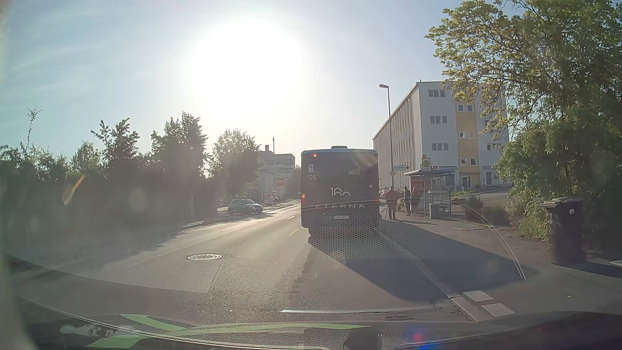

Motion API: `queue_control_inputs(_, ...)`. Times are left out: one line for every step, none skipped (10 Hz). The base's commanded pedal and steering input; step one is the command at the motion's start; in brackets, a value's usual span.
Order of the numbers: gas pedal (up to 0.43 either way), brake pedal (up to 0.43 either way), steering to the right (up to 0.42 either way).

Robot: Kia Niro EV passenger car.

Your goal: Follow the waypoints while adhering to traffic rules and regulations

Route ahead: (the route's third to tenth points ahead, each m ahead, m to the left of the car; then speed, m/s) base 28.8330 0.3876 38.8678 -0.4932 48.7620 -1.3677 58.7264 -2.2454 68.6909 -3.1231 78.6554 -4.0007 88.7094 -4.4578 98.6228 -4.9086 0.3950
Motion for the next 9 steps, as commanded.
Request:
queue_control_inputs(0.000,0.079,0.003)
queue_control_inputs(0.000,0.079,0.003)
queue_control_inputs(0.000,0.079,0.001)
queue_control_inputs(0.000,0.073,0.000)
queue_control_inputs(0.000,0.067,-0.002)
queue_control_inputs(0.000,0.061,-0.004)
queue_control_inputs(0.000,0.061,-0.005)
queue_control_inputs(0.000,0.061,-0.006)
queue_control_inputs(0.000,0.061,-0.006)
